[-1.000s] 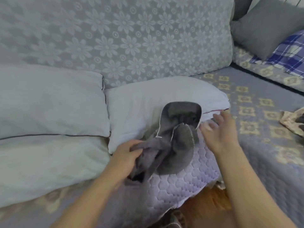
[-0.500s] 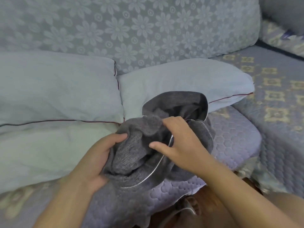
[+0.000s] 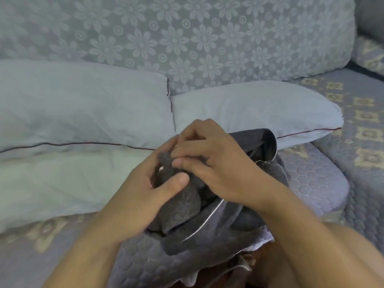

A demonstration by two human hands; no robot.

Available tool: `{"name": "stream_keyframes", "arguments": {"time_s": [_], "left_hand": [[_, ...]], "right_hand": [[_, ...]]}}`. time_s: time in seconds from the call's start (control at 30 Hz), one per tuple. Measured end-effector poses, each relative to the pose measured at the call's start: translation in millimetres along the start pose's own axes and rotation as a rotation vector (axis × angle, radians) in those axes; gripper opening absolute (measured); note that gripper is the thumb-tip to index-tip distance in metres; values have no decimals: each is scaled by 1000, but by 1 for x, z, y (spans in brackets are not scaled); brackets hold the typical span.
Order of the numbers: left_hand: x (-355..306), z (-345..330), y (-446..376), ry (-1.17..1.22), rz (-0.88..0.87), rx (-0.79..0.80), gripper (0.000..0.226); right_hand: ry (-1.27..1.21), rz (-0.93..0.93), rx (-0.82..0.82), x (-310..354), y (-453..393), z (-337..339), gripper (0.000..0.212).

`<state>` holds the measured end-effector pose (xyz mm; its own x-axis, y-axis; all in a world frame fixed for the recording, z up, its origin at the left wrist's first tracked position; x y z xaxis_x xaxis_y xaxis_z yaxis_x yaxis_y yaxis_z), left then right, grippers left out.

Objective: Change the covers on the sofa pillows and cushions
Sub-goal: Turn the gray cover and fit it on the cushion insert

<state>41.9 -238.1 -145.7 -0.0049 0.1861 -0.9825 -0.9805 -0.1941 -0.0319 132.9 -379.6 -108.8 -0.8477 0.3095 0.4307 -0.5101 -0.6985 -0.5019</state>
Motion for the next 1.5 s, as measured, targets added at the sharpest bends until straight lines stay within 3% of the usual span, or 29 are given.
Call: {"name": "stream_keyframes", "arguments": {"time_s": [0.03, 0.1, 0.13, 0.2, 0.27, 0.4, 0.57, 0.63, 0.73, 0.77, 0.83, 0.9, 0.97, 1.07, 1.1, 1.2, 1.33, 1.4, 1.47, 1.5], "left_hand": [[-2, -1, -4, -4, -30, -76, 8], [3, 7, -14, -6, -57, -267, 34], [10, 15, -17, 115, -29, -330, 40], [24, 30, -20, 401, 36, -442, 46], [40, 40, -19, 591, 84, -499, 34], [61, 46, -15, 626, 162, -562, 25], [82, 44, -16, 649, 222, -604, 21], [84, 40, -13, 635, 239, -589, 21], [85, 37, -8, 646, 249, -583, 21], [86, 37, -6, 654, 253, -587, 20], [89, 39, -2, 676, 260, -598, 18], [87, 42, 1, 699, 259, -605, 16], [81, 51, 0, 686, 235, -590, 15], [58, 69, -13, 675, 151, -561, 26], [40, 72, -22, 669, 108, -547, 29], [-36, 76, -51, 630, -50, -505, 24], [-160, 98, -65, 484, -357, -579, 29], [-216, 116, -78, 240, -513, -650, 37], [-260, 130, -100, -126, -594, -673, 41], [-275, 137, -113, -281, -596, -675, 42]], "right_hand": [[-68, -74, -32, 0, 0, -4, 11], [-220, -299, -110, -14, 5, -6, 13], [-218, -360, -61, -23, 9, -7, 13], [39, -328, 300, -44, 23, -17, 13], [436, -212, 675, -65, 49, -31, 18], [849, -230, 949, -86, 101, -26, 24], [876, -420, 1184, -93, 145, -10, 32], [828, -438, 1067, -92, 140, -22, 30], [746, -428, 629, -90, 113, -37, 12], [673, -451, 556, -92, 105, -45, 19], [570, -462, 583, -91, 93, -61, 32], [587, -383, 553, -81, 83, -54, 17], [427, -428, 239, -65, 66, -5, 9], [194, -497, -417, -43, 25, 97, 17], [189, -494, -537, -39, 9, 120, 17], [323, -500, -523, -23, -43, 156, 13], [392, -459, -903, 32, -88, 256, 26], [316, -546, -766, 44, -106, 296, 28], [-186, -590, -418, 48, -125, 304, 20], [-470, -606, -336, 44, -131, 304, 21]]}}
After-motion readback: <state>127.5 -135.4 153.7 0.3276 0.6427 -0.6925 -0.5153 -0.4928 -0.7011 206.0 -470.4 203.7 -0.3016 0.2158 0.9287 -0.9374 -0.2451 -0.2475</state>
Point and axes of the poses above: each hand's wrist, its own y-axis away from the middle knuckle, its own z-axis out of the back of the hand, x = y × z, the point moved 3 cm from there along -y, towards the middle knuckle, and after that the axes turned 13 degrees about y, right-handed, at the moved point
